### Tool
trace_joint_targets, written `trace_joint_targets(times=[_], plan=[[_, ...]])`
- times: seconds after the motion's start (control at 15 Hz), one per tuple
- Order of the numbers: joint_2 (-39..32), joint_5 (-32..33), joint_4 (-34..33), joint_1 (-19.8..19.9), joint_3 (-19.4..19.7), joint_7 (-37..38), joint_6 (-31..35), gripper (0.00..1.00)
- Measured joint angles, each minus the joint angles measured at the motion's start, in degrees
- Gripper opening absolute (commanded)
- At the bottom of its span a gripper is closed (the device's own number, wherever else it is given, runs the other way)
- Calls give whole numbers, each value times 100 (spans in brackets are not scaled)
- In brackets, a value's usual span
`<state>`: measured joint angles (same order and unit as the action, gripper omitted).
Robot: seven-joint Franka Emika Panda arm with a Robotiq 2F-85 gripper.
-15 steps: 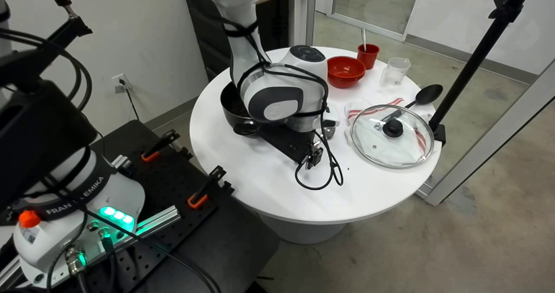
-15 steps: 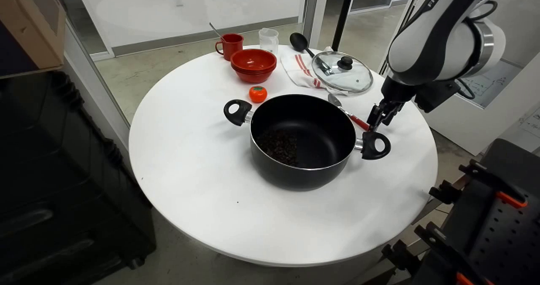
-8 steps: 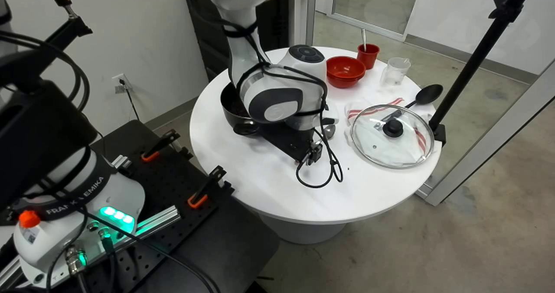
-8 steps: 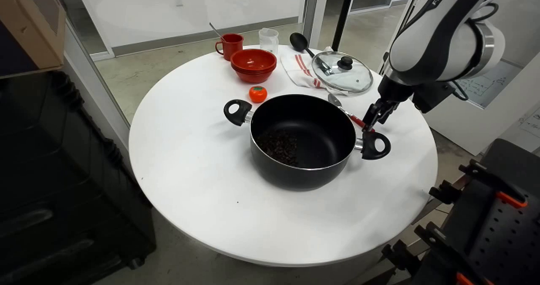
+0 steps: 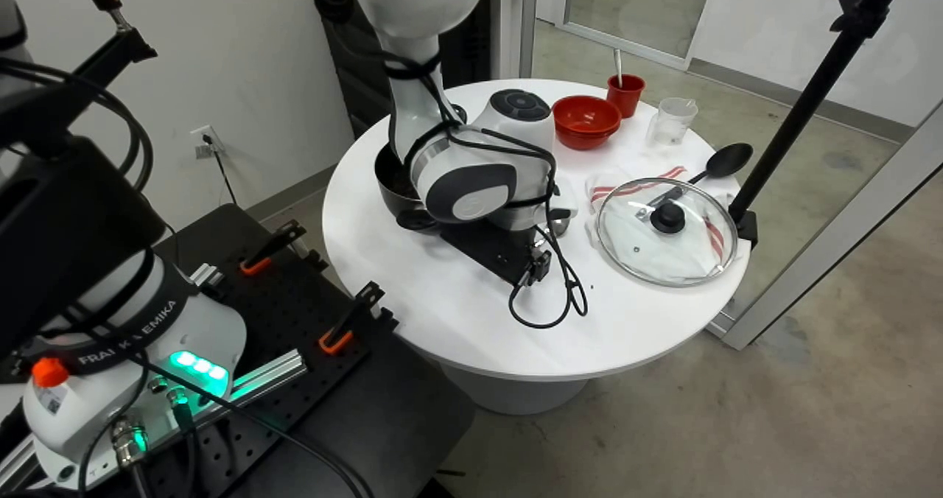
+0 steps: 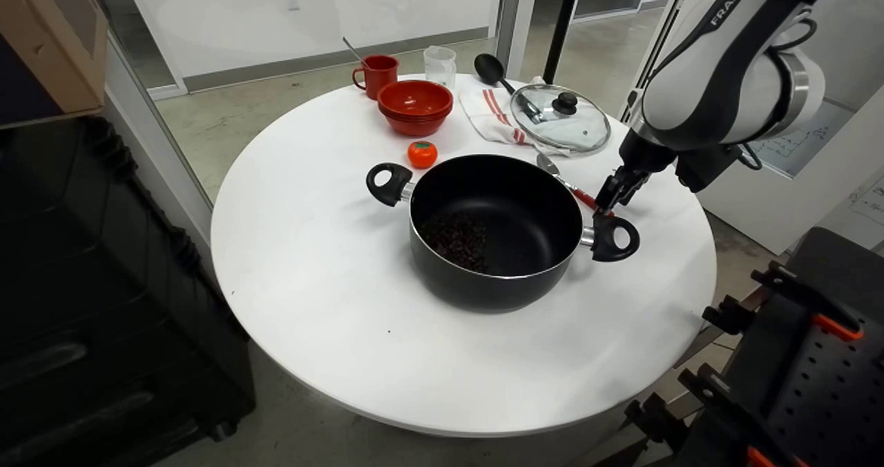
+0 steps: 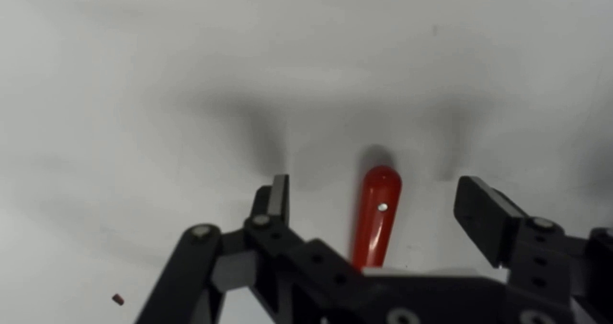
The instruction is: Use the small spoon to scoop some beans from the pot into the bowl
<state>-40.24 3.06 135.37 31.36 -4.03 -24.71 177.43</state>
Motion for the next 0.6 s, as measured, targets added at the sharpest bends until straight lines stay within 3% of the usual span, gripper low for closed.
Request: trace_joint_targets(times=[0.47,0.53,0.6], plan=[[-7,120,33,162,-218,1,34,3],[7,124,37,208,-259,1,33,0],[30,124,40,262,-304,1,15,4]])
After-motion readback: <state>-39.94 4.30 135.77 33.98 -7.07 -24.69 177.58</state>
